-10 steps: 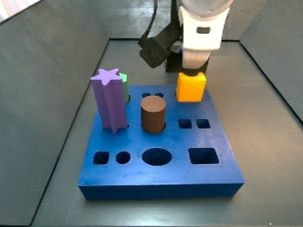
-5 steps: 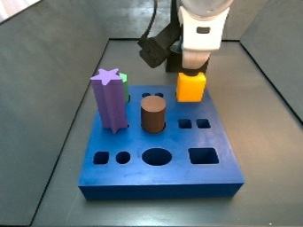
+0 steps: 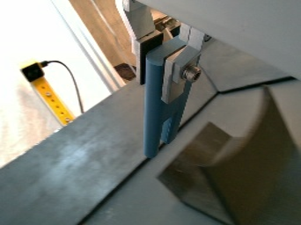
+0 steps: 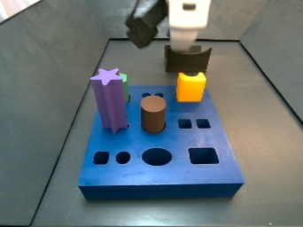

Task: Pick up the square-circle object. Move up. Rotate the square-circle object. Place the square-circle object on the fixture. Regrasp the square-circle object. Move to above the board. Insert the square-circle object.
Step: Rotate the square-circle object.

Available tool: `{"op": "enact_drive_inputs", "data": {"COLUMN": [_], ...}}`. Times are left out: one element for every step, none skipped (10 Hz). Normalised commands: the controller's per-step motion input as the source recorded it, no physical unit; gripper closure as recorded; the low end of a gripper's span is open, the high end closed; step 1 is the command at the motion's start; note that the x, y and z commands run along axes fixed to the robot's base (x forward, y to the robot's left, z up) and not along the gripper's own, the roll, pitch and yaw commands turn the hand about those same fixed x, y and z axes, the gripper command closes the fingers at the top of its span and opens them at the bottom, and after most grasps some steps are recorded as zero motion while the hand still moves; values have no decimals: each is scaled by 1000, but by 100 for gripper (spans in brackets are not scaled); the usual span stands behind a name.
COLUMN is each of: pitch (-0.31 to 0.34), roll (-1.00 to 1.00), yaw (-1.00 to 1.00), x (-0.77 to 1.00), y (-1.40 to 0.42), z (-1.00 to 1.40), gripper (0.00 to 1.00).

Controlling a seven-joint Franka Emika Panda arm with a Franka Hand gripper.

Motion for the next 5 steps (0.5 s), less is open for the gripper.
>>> {"op": "enact_drive_inputs", "data": {"pitch": [-69,-69,-64,-57,-47], "roll": [-160,-164,-165,-165,-171], "yaw": [-63,-72,-87,-91,-98], "x": [-1000,-1000,-1000,-1000,-1000], "y": [244,221,190,176,148], "z": [872,849,810,788,737], "gripper": [100,100,100,100,100]}}
